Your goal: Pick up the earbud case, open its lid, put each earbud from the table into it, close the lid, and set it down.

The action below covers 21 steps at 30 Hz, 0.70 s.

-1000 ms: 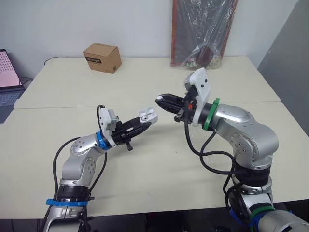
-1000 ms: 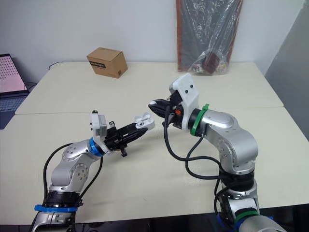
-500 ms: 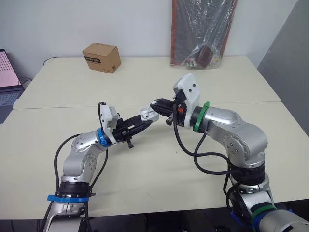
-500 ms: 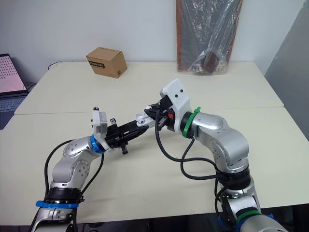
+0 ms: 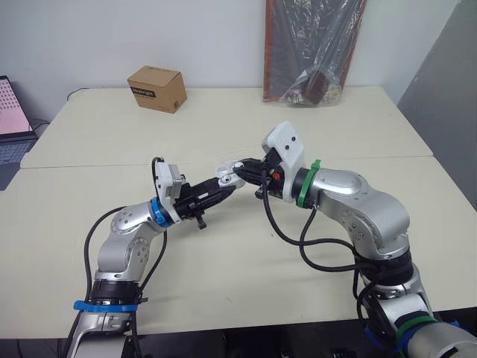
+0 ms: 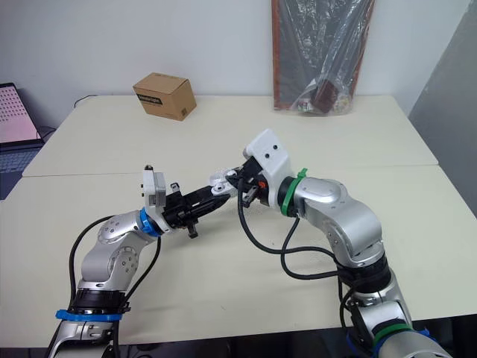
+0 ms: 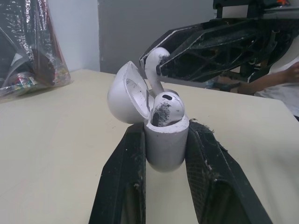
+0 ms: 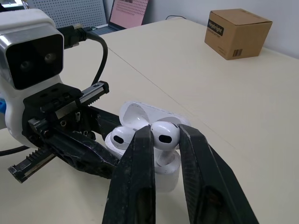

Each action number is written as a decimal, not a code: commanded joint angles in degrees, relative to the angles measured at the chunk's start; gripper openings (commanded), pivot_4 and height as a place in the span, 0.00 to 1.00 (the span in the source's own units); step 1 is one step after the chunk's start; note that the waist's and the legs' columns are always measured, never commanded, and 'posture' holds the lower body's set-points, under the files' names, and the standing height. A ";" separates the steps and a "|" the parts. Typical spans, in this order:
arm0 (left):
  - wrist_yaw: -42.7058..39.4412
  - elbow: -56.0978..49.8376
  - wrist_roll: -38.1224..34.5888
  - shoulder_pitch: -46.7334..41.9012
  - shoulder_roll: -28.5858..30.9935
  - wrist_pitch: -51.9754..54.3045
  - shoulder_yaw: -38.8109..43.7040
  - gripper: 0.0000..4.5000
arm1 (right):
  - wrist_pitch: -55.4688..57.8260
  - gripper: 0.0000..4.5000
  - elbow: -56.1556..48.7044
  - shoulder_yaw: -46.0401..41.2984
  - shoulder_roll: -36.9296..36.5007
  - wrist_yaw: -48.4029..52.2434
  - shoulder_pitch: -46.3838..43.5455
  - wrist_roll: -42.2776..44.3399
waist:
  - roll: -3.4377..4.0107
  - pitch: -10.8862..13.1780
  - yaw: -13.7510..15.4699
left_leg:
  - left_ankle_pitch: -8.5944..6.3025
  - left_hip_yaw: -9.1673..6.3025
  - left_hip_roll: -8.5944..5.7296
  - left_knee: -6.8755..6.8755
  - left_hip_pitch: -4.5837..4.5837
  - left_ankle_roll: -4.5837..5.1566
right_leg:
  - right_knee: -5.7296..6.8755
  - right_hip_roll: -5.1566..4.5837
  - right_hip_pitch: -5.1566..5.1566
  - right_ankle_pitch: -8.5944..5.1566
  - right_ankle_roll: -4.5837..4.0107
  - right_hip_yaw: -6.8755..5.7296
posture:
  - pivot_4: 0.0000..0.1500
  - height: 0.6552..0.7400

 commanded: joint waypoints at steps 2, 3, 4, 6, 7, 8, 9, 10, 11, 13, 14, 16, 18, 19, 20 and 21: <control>0.38 -2.82 -1.11 -0.64 -0.15 0.05 0.72 0.18 | -1.50 0.08 -0.86 0.88 -0.67 -1.57 -0.59 -1.31 | 0.00 0.00 0.00 | 0.00 0.00 0.00 0.00 0.00 0.00 | 0.00 0.00 0.00 0.00 0.00 0.00 | 1.00 1.00; 0.48 -3.01 -1.19 -0.56 -0.19 0.12 0.78 0.18 | -1.54 0.08 -0.87 1.11 -0.79 -1.85 -0.66 -1.59 | 0.00 0.00 0.00 | 0.00 0.00 0.00 0.00 0.00 0.00 | 0.00 0.00 0.00 0.00 0.00 0.00 | 1.00 1.00; 0.59 -3.18 -1.24 -0.48 -0.23 0.19 0.82 0.18 | -1.67 0.08 -0.95 1.33 -0.95 -2.05 -0.68 -1.83 | 0.00 0.00 0.01 | 0.00 0.01 0.00 0.00 0.00 0.00 | 0.00 0.00 0.00 0.00 0.00 0.00 | 1.00 1.00; 0.78 -3.45 -1.29 -0.38 -0.33 0.31 0.94 0.18 | -1.96 0.08 -1.20 2.10 -1.62 -2.19 -0.75 -2.49 | 0.00 0.00 0.00 | 0.00 0.00 0.00 0.00 -0.01 0.00 | -0.01 0.00 0.00 0.00 0.00 0.00 | 1.00 1.00; 0.93 -3.58 -1.33 -0.34 -0.41 0.41 1.03 0.18 | -2.26 0.08 -1.37 2.58 -2.07 -2.17 -0.76 -2.93 | 0.00 0.00 0.00 | 0.00 0.01 0.00 0.00 -0.01 0.00 | -0.01 0.00 0.00 0.00 0.00 0.00 | 1.00 1.00; 1.18 -3.72 -1.45 -0.34 -0.52 0.55 1.17 0.18 | -2.62 0.08 -1.61 3.20 -2.67 -1.95 -0.72 -3.35 | 0.00 0.00 0.00 | 0.00 0.01 0.00 0.00 -0.01 0.00 | -0.01 0.00 -0.01 0.00 0.00 0.00 | 1.00 1.00; 1.35 -3.80 -1.52 -0.36 -0.60 0.62 1.26 0.18 | -2.99 0.08 -1.79 3.73 -3.18 -1.74 -0.68 -3.65 | 0.00 0.00 0.00 | 0.00 0.00 0.00 0.00 -0.01 0.00 | -0.01 0.00 -0.01 0.00 0.00 0.00 | 1.00 1.00; 1.48 -3.90 -1.57 -0.36 -0.66 0.67 1.29 0.18 | -3.11 0.08 -1.93 4.05 -3.51 -1.59 -0.65 -3.66 | 0.00 0.00 0.00 | 0.00 0.00 0.00 0.00 -0.02 0.00 | -0.01 0.00 -0.01 0.00 0.00 0.00 | 1.00 1.00; 1.60 -3.96 -1.58 -0.43 -0.74 0.69 1.28 0.18 | -3.11 0.08 -2.05 4.37 -3.79 -1.49 -0.68 -3.61 | 0.00 0.00 0.01 | 0.00 0.00 0.00 0.00 -0.02 0.00 | -0.02 0.00 -0.01 0.00 0.00 0.00 | 1.00 1.00; 1.84 -4.06 -1.53 -0.63 -0.96 0.73 1.19 0.18 | -2.70 0.08 -2.26 4.92 -4.16 -1.32 -0.90 -3.36 | 0.00 0.00 0.01 | 0.00 0.00 0.00 0.00 -0.02 0.00 | -0.02 0.00 -0.01 0.00 0.00 0.00 | 1.00 1.00; 1.96 -4.25 -1.52 -0.64 -1.09 0.73 1.15 0.18 | -2.40 0.08 -2.48 5.13 -4.31 -1.25 -1.03 -3.17 | 0.00 0.00 0.01 | 0.00 0.00 0.00 0.00 -0.02 0.00 | -0.02 0.00 -0.01 0.00 0.00 0.00 | 1.00 1.00; 2.13 -4.55 -1.54 -0.58 -1.25 0.74 1.13 0.18 | -1.84 0.08 -2.80 5.26 -4.35 -1.25 -1.20 -2.74 | 0.00 0.00 0.02 | 0.00 -0.01 0.00 0.00 -0.02 0.00 | -0.01 0.00 -0.01 0.00 0.00 -0.01 | 1.00 1.00; 2.18 -4.78 -1.56 -0.41 -1.28 0.77 1.15 0.18 | -1.35 0.08 -2.85 5.04 -4.19 -1.06 -1.17 -2.10 | 0.00 0.00 0.03 | 0.00 0.00 0.00 0.00 -0.02 0.00 | -0.02 0.00 -0.01 0.00 0.00 0.01 | 1.00 1.00; 2.22 -4.85 -1.55 -0.34 -1.31 0.75 1.15 0.18 | -1.25 0.08 -2.84 4.99 -4.20 -0.91 -1.18 -1.90 | 0.00 0.00 0.03 | 0.00 0.00 0.00 0.00 -0.02 0.00 | -0.02 0.00 -0.01 0.00 0.00 0.00 | 1.00 1.00; 2.26 -4.99 -1.57 -0.21 -1.31 0.76 1.16 0.18 | -1.14 0.08 -2.92 4.97 -4.19 -0.85 -1.16 -1.78 | 0.00 0.00 0.03 | 0.00 0.00 0.00 -0.01 -0.02 0.00 | -0.02 0.00 -0.01 0.00 0.00 0.00 | 1.00 1.00; 2.29 -5.11 -1.58 -0.09 -1.30 0.76 1.16 0.18 | -1.05 0.16 -2.98 4.95 -4.22 -0.77 -1.20 -1.70 | 0.00 0.00 0.04 | 0.00 0.00 0.00 -0.01 -0.02 0.00 | -0.02 0.00 -0.01 0.00 0.00 0.00 | 1.00 1.00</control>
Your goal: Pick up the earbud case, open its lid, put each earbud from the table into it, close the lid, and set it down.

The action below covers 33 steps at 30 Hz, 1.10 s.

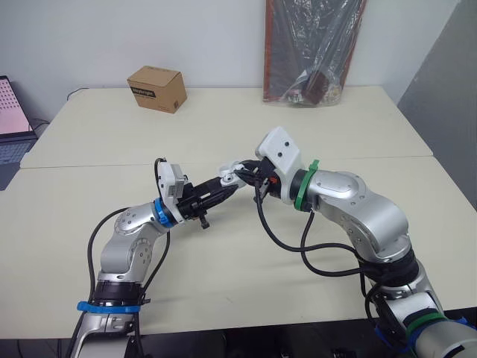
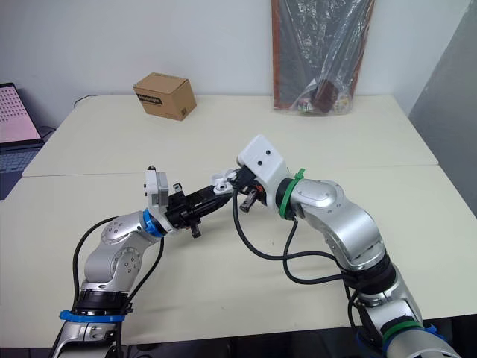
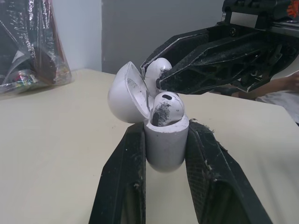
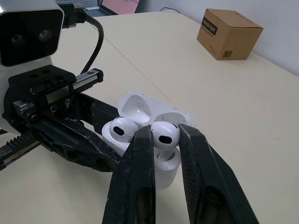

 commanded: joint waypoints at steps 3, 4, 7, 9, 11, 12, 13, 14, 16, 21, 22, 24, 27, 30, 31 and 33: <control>0.62 -4.04 -1.62 -0.40 -0.18 -0.63 1.21 0.18 | 1.13 0.36 -1.36 -0.31 -0.21 0.97 -0.66 1.23 | 0.00 0.00 0.01 | 0.00 0.01 0.00 0.00 -0.01 0.00 | 0.00 0.00 -0.01 0.00 0.00 0.01 | 1.00 1.00; 0.67 -4.14 -1.64 -0.32 -0.13 -0.59 1.23 0.18 | 1.16 0.45 -1.44 -0.43 -0.15 0.97 -0.66 1.29 | 0.00 0.00 0.01 | 0.00 0.01 0.00 0.00 0.00 0.00 | 0.00 0.00 -0.01 0.00 0.00 0.01 | 1.00 1.00; 0.75 -4.31 -1.64 -0.14 -0.01 -0.48 1.29 0.18 | 0.92 0.68 -1.50 -1.37 0.19 0.64 -0.56 1.20 | 0.00 0.00 0.00 | 0.00 0.00 0.00 0.00 -0.01 0.00 | 0.00 0.00 -0.01 0.00 0.00 0.01 | 1.00 1.00; 0.69 -4.31 -1.62 0.00 0.09 -0.43 1.33 0.18 | 0.77 0.83 -1.48 -2.29 0.32 0.78 -0.51 1.59 | 0.00 0.00 0.01 | 0.00 0.01 0.00 0.00 -0.01 0.00 | -0.01 0.00 -0.01 0.00 0.00 0.01 | 1.00 1.00; 0.42 -4.06 -1.49 0.13 0.23 -0.39 1.31 0.18 | -0.11 0.83 -2.34 -5.12 0.29 2.77 -0.09 4.18 | 0.00 0.00 0.02 | 0.00 0.01 0.00 0.00 -0.02 0.00 | -0.01 0.00 -0.02 0.00 0.00 0.01 | 1.00 1.00; 0.30 -3.98 -1.47 0.18 0.30 -0.36 1.34 0.18 | -0.39 0.83 -2.78 -6.21 0.23 3.61 0.08 5.38 | 0.00 0.00 0.03 | 0.00 0.00 0.00 0.00 -0.03 0.00 | -0.01 0.00 -0.02 0.00 0.00 0.00 | 1.00 1.00; 0.06 -3.76 -1.37 0.23 0.44 -0.40 1.33 0.18 | -0.40 0.83 -3.19 -7.39 -0.20 4.71 0.25 6.83 | 0.00 0.00 0.03 | 0.00 0.00 0.00 0.00 -0.03 0.00 | -0.01 0.00 -0.02 0.00 0.00 0.01 | 1.00 1.00; -0.24 -3.46 -1.25 0.24 0.62 -0.47 1.33 0.18 | -0.32 0.83 -3.71 -8.64 -0.86 6.24 0.46 8.62 | 0.00 0.00 0.03 | 0.00 0.00 0.00 -0.01 -0.03 0.00 | -0.01 0.00 -0.02 0.00 0.00 0.00 | 1.00 1.00; -0.89 -2.84 -1.08 0.14 0.99 -0.63 1.30 0.18 | 1.41 0.83 -3.95 -11.82 -1.84 8.42 0.17 12.66 | 0.00 0.00 0.04 | 0.00 0.01 0.00 -0.01 -0.03 0.00 | -0.02 0.00 -0.02 0.00 0.00 0.00 | 1.00 1.00; -3.03 -2.21 -1.57 -0.44 2.00 0.03 1.07 0.18 | 2.28 0.56 -0.46 -15.82 -3.79 8.66 -3.16 16.01 | 0.01 0.01 0.04 | 0.00 0.02 0.00 -0.01 -0.02 0.01 | -0.01 0.01 -0.01 0.00 0.00 0.01 | 1.00 1.00; -3.58 -2.23 -1.71 -0.52 2.20 0.25 0.94 0.18 | 2.06 0.47 0.57 -15.73 -4.05 8.51 -3.77 15.75 | 0.02 0.01 0.02 | 0.00 0.02 0.00 -0.01 -0.01 0.01 | -0.01 0.02 -0.01 0.00 0.00 0.01 | 1.00 1.00; -4.39 -2.57 -1.93 -0.63 2.42 0.79 0.71 0.18 | 1.05 0.31 2.44 -14.34 -5.10 8.66 -4.64 14.45 | 0.02 0.01 0.00 | 0.00 0.03 0.01 -0.01 -0.01 0.01 | -0.01 0.03 -0.02 0.00 0.00 0.01 | 1.00 1.00; -5.22 -3.83 -2.30 -0.83 2.42 1.85 0.10 0.18 | -1.22 0.09 5.64 -11.47 -5.84 9.15 -5.87 12.11 | 0.02 0.01 -0.02 | 0.00 0.04 0.00 -0.01 -0.02 0.01 | -0.02 0.03 -0.02 -0.01 0.00 0.02 | 1.00 1.00; -5.46 -4.62 -2.45 -0.90 2.42 2.69 -0.39 0.18 | -3.15 0.01 8.94 -8.12 -6.48 10.19 -7.06 9.70 | 0.01 0.01 -0.02 | 0.00 0.08 0.00 -0.02 -0.05 0.01 | -0.03 0.02 -0.06 -0.01 0.00 0.06 | 1.00 1.00; -5.69 -4.96 -2.59 -0.81 2.54 3.12 -0.66 0.18 | -4.50 0.01 10.57 -6.69 -6.54 10.39 -7.56 8.28 | 0.02 0.01 -0.02 | 0.00 0.09 0.00 -0.02 -0.08 0.01 | -0.02 0.02 -0.11 0.00 0.00 0.08 | 1.00 1.00; -6.27 -5.45 -2.78 -0.71 2.77 3.86 -1.08 0.18 | -6.95 0.01 13.59 -3.73 -6.67 10.88 -8.63 5.43 | 0.01 0.01 -0.03 | 0.00 0.12 0.00 -0.02 -0.13 0.01 | 0.00 0.02 -0.19 0.00 0.00 0.10 | 1.00 1.00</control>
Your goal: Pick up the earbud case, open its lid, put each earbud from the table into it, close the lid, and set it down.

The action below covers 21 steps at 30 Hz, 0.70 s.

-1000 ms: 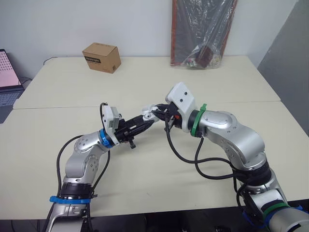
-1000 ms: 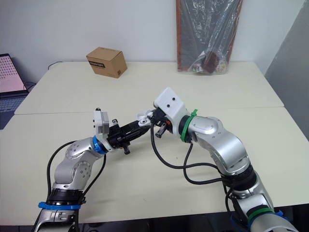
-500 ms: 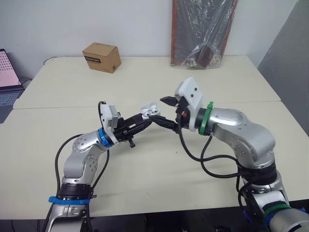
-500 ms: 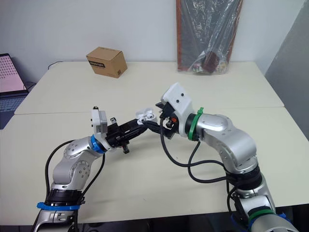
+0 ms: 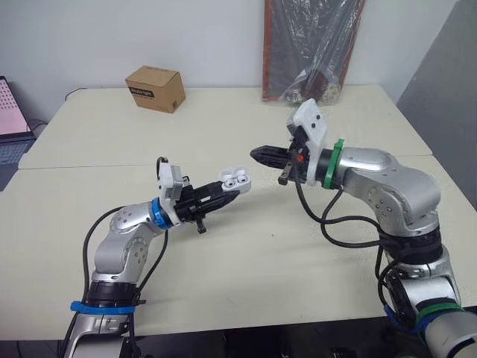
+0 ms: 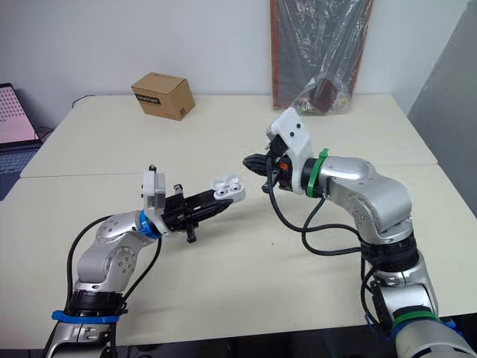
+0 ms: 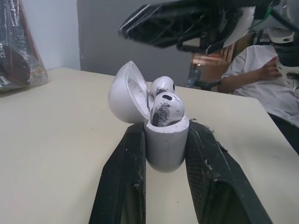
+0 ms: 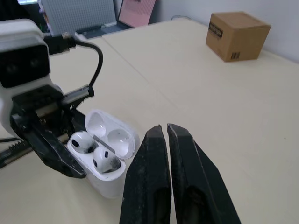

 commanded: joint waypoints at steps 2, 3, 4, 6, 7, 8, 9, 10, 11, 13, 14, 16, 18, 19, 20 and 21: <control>-1.55 -3.46 -1.71 -0.63 0.85 1.59 -0.79 0.18 | -6.18 0.01 4.61 4.63 0.12 1.58 -3.36 -5.19 | 0.00 0.00 0.00 | 0.00 0.00 0.01 0.00 -0.01 0.00 | 0.01 0.00 -0.02 0.00 0.00 0.00 | 1.00 1.00; -1.80 -3.64 -1.80 -0.71 0.96 1.93 -0.96 0.18 | -7.05 0.01 5.52 5.31 0.45 2.07 -3.83 -5.70 | 0.00 0.00 0.00 | 0.00 0.00 0.01 -0.01 -0.02 0.00 | 0.00 0.00 -0.03 0.00 0.00 0.00 | 1.00 1.00; -1.99 -3.75 -1.86 -0.79 1.04 2.13 -1.12 0.18 | -7.72 0.01 6.25 5.81 0.77 2.49 -4.17 -6.14 | 0.00 0.00 0.01 | 0.00 -0.01 0.01 -0.01 -0.04 0.00 | 0.00 0.00 -0.03 0.00 0.00 0.00 | 1.00 1.00; -2.11 -3.87 -1.94 -0.95 1.09 2.40 -1.30 0.18 | -8.84 0.01 7.37 6.73 1.26 3.22 -4.55 -7.02 | 0.00 0.00 0.01 | 0.00 -0.01 0.01 -0.01 -0.06 0.00 | 0.00 0.00 -0.05 0.00 0.00 0.00 | 1.00 1.00; -2.14 -3.89 -1.94 -1.02 1.08 2.49 -1.34 0.18 | -9.16 0.01 7.68 7.13 1.40 3.69 -4.62 -7.39 | 0.00 0.00 0.01 | 0.00 -0.01 0.01 -0.01 -0.06 0.00 | 0.00 0.00 -0.05 0.00 0.00 0.00 | 1.00 1.00; -2.14 -3.81 -1.91 -1.17 1.06 2.57 -1.34 0.18 | -9.28 0.01 7.84 7.45 1.56 4.14 -4.64 -7.67 | 0.00 0.00 0.02 | 0.00 -0.01 0.01 -0.01 -0.06 0.00 | 0.00 0.00 -0.05 0.00 0.00 -0.01 | 1.00 1.00; -2.17 -3.68 -1.89 -1.36 1.05 2.65 -1.32 0.18 | -9.36 0.01 7.83 7.70 1.68 4.52 -4.63 -7.84 | 0.00 0.00 0.02 | 0.00 -0.02 0.01 -0.01 -0.06 0.00 | 0.00 0.00 -0.05 0.00 0.00 -0.02 | 1.00 1.00; -2.23 -3.56 -1.88 -1.52 1.06 2.70 -1.31 0.18 | -9.31 0.01 7.69 7.86 1.78 4.86 -4.60 -7.89 | 0.00 0.00 0.02 | 0.00 -0.02 0.01 -0.01 -0.07 0.00 | 0.00 0.00 -0.05 0.00 -0.01 -0.02 | 1.00 1.00; -2.29 -3.47 -1.84 -1.64 1.06 2.71 -1.31 0.18 | -9.21 0.01 7.41 7.98 1.85 5.20 -4.51 -7.91 | 0.00 0.00 0.03 | 0.00 -0.03 0.01 0.00 -0.07 0.00 | 0.00 -0.01 -0.05 0.00 -0.01 -0.02 | 1.00 1.00; -2.36 -3.22 -1.75 -1.93 1.03 2.73 -1.35 0.18 | -8.71 0.01 6.63 8.15 1.95 5.74 -4.28 -7.82 | 0.00 0.00 0.04 | 0.00 -0.02 0.01 0.00 -0.07 0.00 | 0.00 -0.01 -0.05 0.00 -0.01 -0.02 | 1.00 1.00; -2.38 -2.95 -1.64 -2.11 0.95 2.63 -1.38 0.18 | -8.39 0.01 6.26 8.27 1.94 6.00 -4.15 -7.79 | 0.00 0.00 0.04 | 0.00 -0.02 0.00 0.00 -0.07 0.00 | 0.00 -0.01 -0.05 0.00 -0.01 -0.02 | 1.00 1.00; -2.42 -2.37 -1.42 -2.45 0.79 2.41 -1.42 0.18 | -7.86 0.01 5.61 8.46 1.96 6.38 -3.91 -7.80 | 0.00 0.00 0.04 | 0.00 -0.03 0.01 0.00 -0.07 0.00 | 0.00 -0.01 -0.05 0.00 -0.01 -0.02 | 1.00 1.00; -2.41 -2.01 -1.36 -2.64 0.69 2.36 -1.42 0.18 | -7.40 0.01 4.90 8.52 2.08 6.36 -3.65 -7.82 | 0.00 0.00 0.04 | 0.00 -0.03 0.01 0.00 -0.07 0.00 | 0.00 -0.01 -0.05 0.00 -0.01 -0.03 | 1.00 1.00; -2.44 -1.88 -1.32 -2.67 0.68 2.34 -1.44 0.18 | -7.16 0.01 4.55 8.39 2.16 6.29 -3.62 -7.76 | 0.00 0.00 0.04 | 0.00 -0.03 0.01 0.00 -0.07 0.00 | 0.00 -0.01 -0.05 0.00 -0.01 -0.03 | 1.00 1.00; -2.48 -1.73 -1.27 -2.66 0.66 2.30 -1.46 0.18 | -6.93 0.01 4.27 8.18 2.24 6.20 -3.63 -7.68 | 0.00 0.00 0.05 | 0.00 -0.03 0.01 0.00 -0.07 0.00 | 0.00 -0.01 -0.05 0.00 -0.01 -0.03 | 1.00 1.00; -2.53 -1.54 -1.22 -2.64 0.66 2.25 -1.47 0.18 | -6.66 0.01 4.05 7.92 2.30 6.10 -3.69 -7.60 | 0.00 0.00 0.05 | 0.00 -0.03 0.01 0.00 -0.07 0.00 | 0.00 -0.01 -0.05 0.00 -0.01 -0.02 | 1.00 1.00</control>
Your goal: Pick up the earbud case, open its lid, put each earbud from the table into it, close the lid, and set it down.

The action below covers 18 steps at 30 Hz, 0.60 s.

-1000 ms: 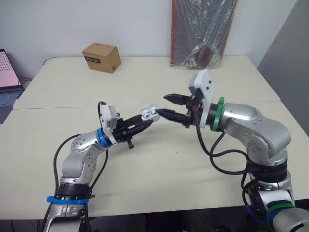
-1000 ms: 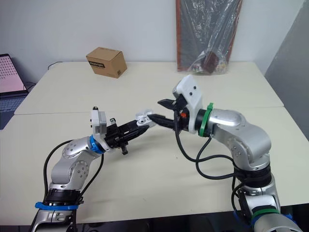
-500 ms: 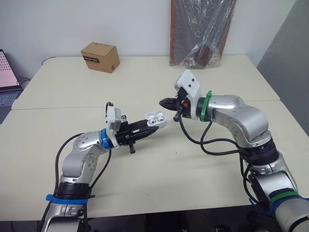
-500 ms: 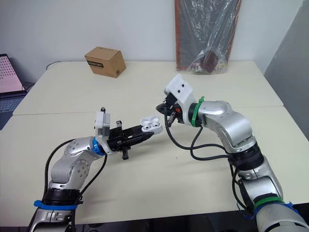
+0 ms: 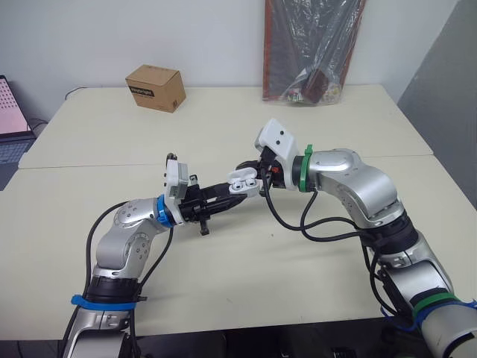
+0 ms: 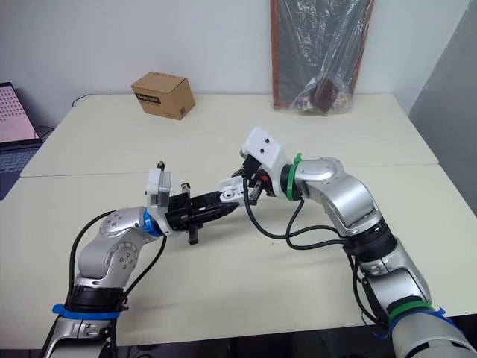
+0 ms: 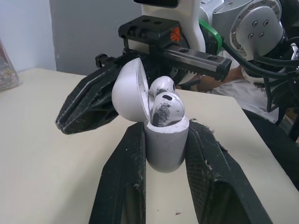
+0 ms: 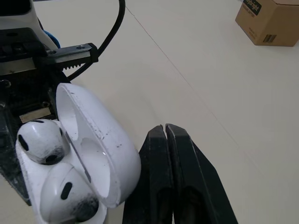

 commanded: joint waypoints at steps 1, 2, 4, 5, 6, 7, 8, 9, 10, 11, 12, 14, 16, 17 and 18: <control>-0.57 -0.09 -0.11 -0.68 0.08 -0.62 -0.19 0.18 | 0.29 0.01 -3.66 -1.28 0.53 0.32 -0.90 0.74 | 0.00 0.00 0.01 | 0.00 0.00 0.00 0.00 0.00 0.00 | 0.00 0.00 0.00 0.00 0.00 0.00 | 1.00 1.00; -0.67 0.20 0.00 -0.67 0.11 -0.76 -0.19 0.18 | 0.58 0.01 -3.93 -1.51 0.48 0.28 -0.96 0.84 | 0.00 0.00 0.00 | 0.00 0.00 0.00 0.00 0.00 0.00 | 0.00 0.00 0.00 0.00 0.00 0.00 | 1.00 1.00; -0.93 0.83 0.26 -0.67 0.15 -1.06 -0.21 0.18 | 1.03 0.01 -4.59 -1.79 0.26 0.21 -0.83 0.93 | 0.00 0.00 0.01 | 0.00 0.00 0.00 0.00 0.00 0.00 | 0.00 0.00 0.00 0.00 0.00 0.00 | 1.00 1.00; -1.11 1.23 0.43 -0.71 0.15 -1.28 -0.21 0.18 | 1.25 0.01 -5.03 -1.94 0.14 0.13 -0.63 0.96 | 0.00 0.00 0.00 | 0.00 0.00 0.00 0.00 0.00 0.00 | 0.00 0.00 0.00 0.00 0.00 0.00 | 1.00 1.00; -1.27 1.53 0.58 -0.76 0.13 -1.43 -0.19 0.18 | 1.37 0.01 -5.29 -2.01 0.08 0.05 -0.48 0.95 | 0.00 0.00 0.00 | 0.00 0.00 0.00 0.00 0.00 0.00 | 0.00 0.00 0.00 0.00 0.00 0.00 | 1.00 1.00; -1.42 1.82 0.70 -0.83 0.12 -1.55 -0.15 0.18 | 1.57 0.01 -5.57 -2.09 0.01 -0.04 -0.33 0.96 | 0.00 0.00 0.01 | 0.00 0.00 0.00 0.00 0.00 0.00 | 0.00 0.00 0.00 0.00 0.00 -0.01 | 1.00 1.00; -1.59 2.38 0.85 -1.06 0.17 -1.70 -0.10 0.18 | 1.92 0.01 -6.13 -2.27 -0.07 -0.30 0.01 1.03 | 0.00 0.00 0.00 | 0.00 0.00 0.00 0.00 0.00 0.00 | 0.00 0.00 0.00 0.00 0.00 -0.01 | 1.00 1.00; -1.77 3.03 1.07 -1.28 0.20 -1.94 -0.06 0.18 | 2.43 0.01 -6.98 -2.49 -0.17 -0.62 0.50 1.19 | 0.00 0.00 0.01 | 0.00 -0.01 0.00 0.00 0.00 0.00 | 0.00 0.00 0.00 0.00 0.00 -0.01 | 1.00 1.00; -1.92 3.52 1.24 -1.47 0.20 -2.10 -0.02 0.18 | 2.92 0.01 -7.68 -2.70 -0.19 -0.90 0.90 1.32 | 0.00 0.00 0.01 | 0.00 -0.01 -0.01 0.00 0.00 0.00 | 0.00 0.00 0.00 0.00 0.00 -0.01 | 1.00 1.00; -2.02 3.84 1.34 -1.62 0.16 -2.19 0.04 0.18 | 3.40 0.01 -8.32 -2.87 -0.18 -1.13 1.29 1.45 | 0.00 0.00 0.03 | 0.00 -0.01 -0.01 0.00 0.00 0.00 | 0.00 0.00 0.00 0.00 0.00 -0.01 | 1.00 1.00; -1.93 4.05 1.29 -1.78 0.02 -2.15 0.14 0.18 | 3.77 0.01 -8.94 -2.95 -0.20 -1.26 1.68 1.52 | 0.00 0.00 0.03 | 0.00 -0.01 -0.01 0.00 0.00 0.00 | 0.00 0.00 0.00 0.00 0.00 -0.01 | 1.00 1.00; -1.67 4.46 1.04 -2.29 -0.27 -1.92 0.38 0.18 | 4.44 0.01 -10.03 -2.95 -0.23 -1.57 2.46 1.64 | 0.00 0.00 0.03 | 0.00 0.00 0.00 0.00 0.00 0.00 | 0.00 0.00 0.00 0.00 0.00 -0.01 | 1.00 1.00; -1.64 4.71 0.93 -2.67 -0.40 -1.84 0.51 0.18 | 4.95 0.01 -10.73 -2.92 -0.23 -1.86 2.99 1.70 | 0.00 0.00 0.03 | 0.00 -0.01 -0.01 0.00 -0.01 0.00 | 0.00 0.00 0.00 0.00 0.00 -0.02 | 1.00 1.00; -1.75 4.80 0.82 -2.82 -0.45 -1.77 0.60 0.18 | 5.10 0.01 -10.89 -2.87 -0.22 -2.00 3.16 1.69 | 0.00 0.00 0.03 | 0.00 -0.01 -0.01 0.00 -0.01 0.00 | 0.00 0.00 0.00 0.00 0.00 -0.01 | 1.00 1.00; -1.93 4.81 0.67 -2.92 -0.46 -1.58 0.66 0.18 | 5.24 0.01 -10.98 -2.85 -0.18 -2.15 3.28 1.65 | 0.00 0.00 0.03 | 0.00 -0.01 -0.01 0.00 -0.01 0.00 | 0.00 0.00 0.00 0.00 0.00 -0.01 | 1.00 1.00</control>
